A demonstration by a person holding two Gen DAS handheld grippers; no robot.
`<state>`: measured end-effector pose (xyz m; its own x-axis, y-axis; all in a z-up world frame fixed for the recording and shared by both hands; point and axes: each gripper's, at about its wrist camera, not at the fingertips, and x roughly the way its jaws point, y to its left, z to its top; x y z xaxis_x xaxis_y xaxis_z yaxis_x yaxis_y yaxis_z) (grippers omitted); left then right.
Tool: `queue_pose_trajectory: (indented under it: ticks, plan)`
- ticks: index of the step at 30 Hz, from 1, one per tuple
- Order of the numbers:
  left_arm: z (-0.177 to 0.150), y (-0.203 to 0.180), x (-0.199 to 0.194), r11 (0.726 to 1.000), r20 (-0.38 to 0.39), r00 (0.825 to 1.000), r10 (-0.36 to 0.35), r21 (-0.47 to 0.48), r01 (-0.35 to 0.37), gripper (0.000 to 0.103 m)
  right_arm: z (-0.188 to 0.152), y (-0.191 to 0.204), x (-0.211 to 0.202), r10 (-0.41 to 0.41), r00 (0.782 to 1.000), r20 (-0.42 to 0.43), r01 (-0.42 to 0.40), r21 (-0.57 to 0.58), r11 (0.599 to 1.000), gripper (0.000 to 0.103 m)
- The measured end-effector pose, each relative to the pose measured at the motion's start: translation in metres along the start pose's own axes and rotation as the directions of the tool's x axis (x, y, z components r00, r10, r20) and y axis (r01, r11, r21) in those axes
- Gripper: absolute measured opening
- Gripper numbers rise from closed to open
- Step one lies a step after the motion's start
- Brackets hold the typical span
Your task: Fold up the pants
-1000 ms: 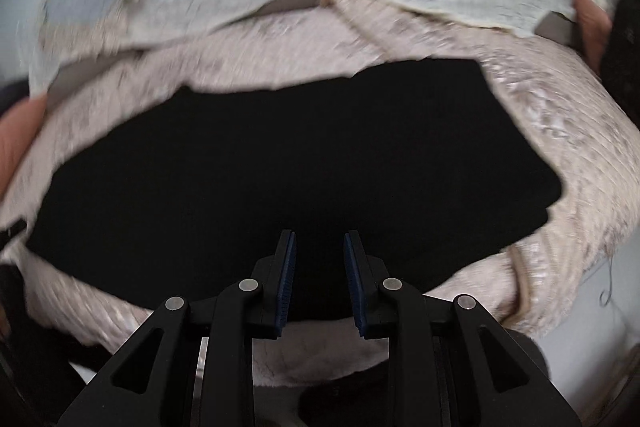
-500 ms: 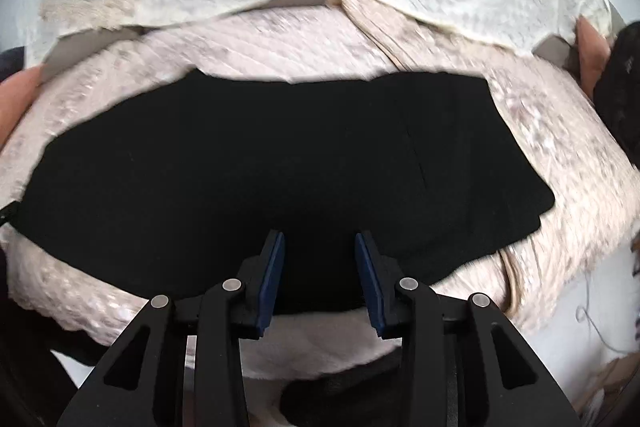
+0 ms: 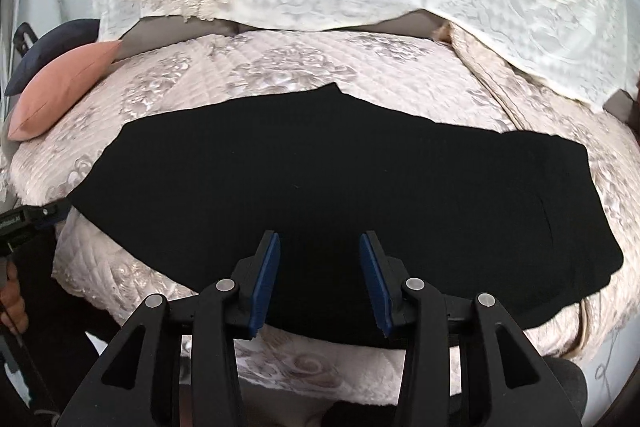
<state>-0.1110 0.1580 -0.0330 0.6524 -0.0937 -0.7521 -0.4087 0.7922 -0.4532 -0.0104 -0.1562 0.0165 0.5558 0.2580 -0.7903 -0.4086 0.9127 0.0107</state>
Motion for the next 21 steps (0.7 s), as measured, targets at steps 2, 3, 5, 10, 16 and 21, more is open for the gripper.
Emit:
queue_pose_trajectory:
  ticks: [2,3,5,10,16,21]
  plan:
    - [-0.001,0.006,0.006,0.999,-0.008,1.000,-0.002,-0.034,0.002,0.037,0.002,0.002,0.000,0.002,1.000,0.004,-0.002,-0.005,1.000,0.042]
    - [-0.001,0.009,0.007,0.999,-0.001,1.000,-0.010,-0.051,0.010,0.038,0.004,0.003,-0.001,0.003,1.000,0.009,-0.003,-0.009,1.000,0.042]
    - [0.001,0.012,0.009,0.997,0.018,1.000,-0.026,-0.077,0.027,0.043,0.005,0.004,-0.004,0.000,1.000,0.016,0.000,-0.015,1.000,0.042]
    - [0.009,0.015,0.017,0.992,0.060,0.998,-0.038,-0.121,0.045,0.052,0.008,0.003,-0.003,-0.008,1.000,0.018,0.009,-0.014,1.000,0.042]
    - [0.015,0.015,0.025,0.992,0.096,0.995,0.003,-0.123,0.009,0.052,0.008,0.003,0.000,-0.012,1.000,0.009,0.012,-0.009,1.000,0.042]
    - [0.018,0.013,0.027,0.994,0.122,0.992,0.041,-0.103,-0.028,0.040,0.008,0.004,0.003,-0.005,1.000,0.000,0.005,-0.009,1.000,0.043]
